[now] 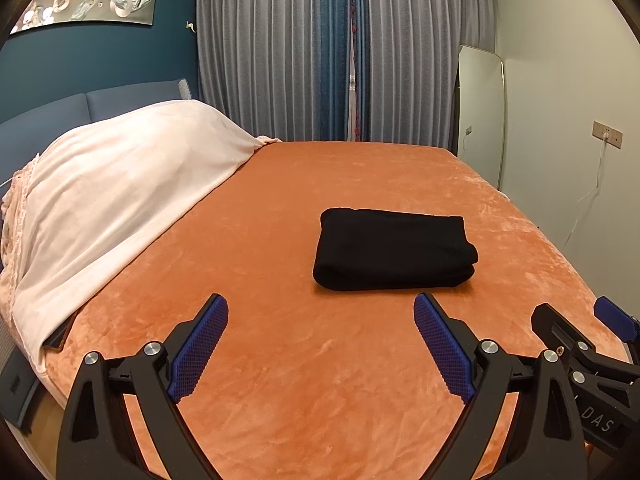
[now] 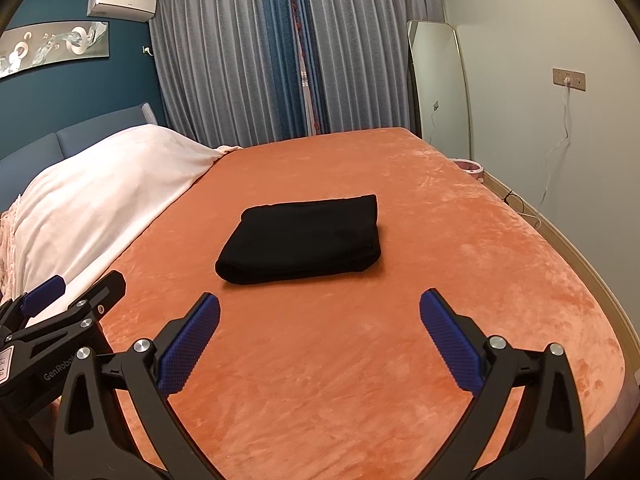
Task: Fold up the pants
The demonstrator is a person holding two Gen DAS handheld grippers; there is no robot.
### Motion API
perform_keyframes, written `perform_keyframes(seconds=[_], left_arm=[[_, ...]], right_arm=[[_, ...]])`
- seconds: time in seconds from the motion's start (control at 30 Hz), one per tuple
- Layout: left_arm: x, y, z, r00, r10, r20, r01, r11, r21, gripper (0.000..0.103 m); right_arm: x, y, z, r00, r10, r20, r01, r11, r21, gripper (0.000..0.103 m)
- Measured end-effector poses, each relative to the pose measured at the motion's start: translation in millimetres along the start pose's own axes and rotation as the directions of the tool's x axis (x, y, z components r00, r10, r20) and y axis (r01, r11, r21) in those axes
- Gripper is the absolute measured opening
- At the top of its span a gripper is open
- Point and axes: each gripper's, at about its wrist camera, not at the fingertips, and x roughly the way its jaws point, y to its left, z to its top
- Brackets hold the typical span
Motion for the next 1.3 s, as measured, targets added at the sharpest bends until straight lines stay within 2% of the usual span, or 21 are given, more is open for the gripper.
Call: perform_keyframes(seconds=[0.7,0.93,1.1,1.3], left_arm=[[-13.5,0.5,-2.2,1.000,-0.016,0.015,0.016,1.000,0.002,0.092],[-17.0,-1.3,-0.6,1.000,0.009,0.011,-0.009,1.000,0.007,0.092],[-17.0,0.1,1.2,0.999,-0.040,0.007,0.040,0.999,0.001,0.092],[-21.9,-8.1,-1.0,0.999,-0.036,0.028,0.035,0.999,0.033,0.092]], right_arm=[[-13.4,8.7,-3.2,1.000,0.004,0.014,-0.004,1.000,0.004,0.098],[-17.3,8.3,-2.3,1.000,0.001,0.022,-0.001,1.000,0.009,0.098],[-22.1,7.6,-3.2,1.000,-0.006,0.029,0.006,1.000,0.015,0.098],[-24.6,5.7,-2.2,0.999,-0.018,0.033,0.018,1.000,0.021,0.098]])
